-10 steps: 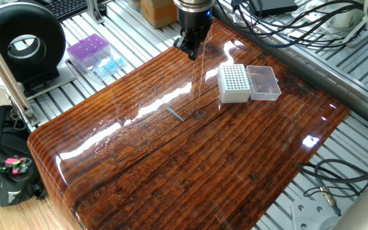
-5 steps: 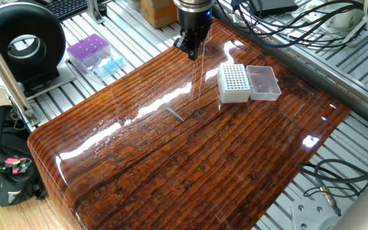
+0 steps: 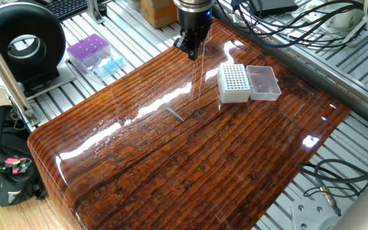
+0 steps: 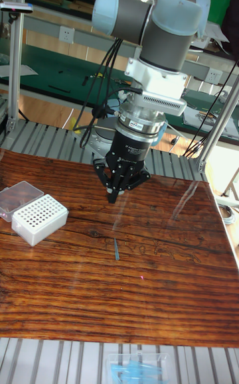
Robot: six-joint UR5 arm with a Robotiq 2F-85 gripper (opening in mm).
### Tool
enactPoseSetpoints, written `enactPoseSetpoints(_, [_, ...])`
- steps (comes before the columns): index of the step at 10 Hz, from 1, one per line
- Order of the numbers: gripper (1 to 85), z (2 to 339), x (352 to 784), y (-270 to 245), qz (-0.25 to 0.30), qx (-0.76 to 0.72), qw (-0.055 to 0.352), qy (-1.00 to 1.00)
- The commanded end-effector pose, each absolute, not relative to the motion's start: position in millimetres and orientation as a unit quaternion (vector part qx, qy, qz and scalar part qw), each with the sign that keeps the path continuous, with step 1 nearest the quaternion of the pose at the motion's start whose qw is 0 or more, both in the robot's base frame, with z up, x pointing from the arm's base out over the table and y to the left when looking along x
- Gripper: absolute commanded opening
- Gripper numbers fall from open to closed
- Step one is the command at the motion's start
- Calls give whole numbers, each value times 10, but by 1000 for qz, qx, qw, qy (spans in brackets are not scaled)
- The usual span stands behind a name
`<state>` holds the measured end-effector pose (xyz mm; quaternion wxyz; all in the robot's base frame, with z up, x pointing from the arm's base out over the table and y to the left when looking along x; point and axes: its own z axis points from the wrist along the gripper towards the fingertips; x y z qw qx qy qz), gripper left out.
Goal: Insert a medium pipette tip into the holder for medium pipette tips
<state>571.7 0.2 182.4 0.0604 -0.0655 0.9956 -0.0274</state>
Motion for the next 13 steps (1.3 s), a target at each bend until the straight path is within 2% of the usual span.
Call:
enactPoseSetpoints(1, [10,1774,5751,97,-23,-65,75,995])
enactPoseSetpoints(4, [10,1764,5717,-30,-52,-81,68,993])
enactPoseSetpoints(9, [10,1743,5709,128,-22,-87,69,994])
enactPoseSetpoints(13, [10,1718,5463,167,-11,-84,23,996])
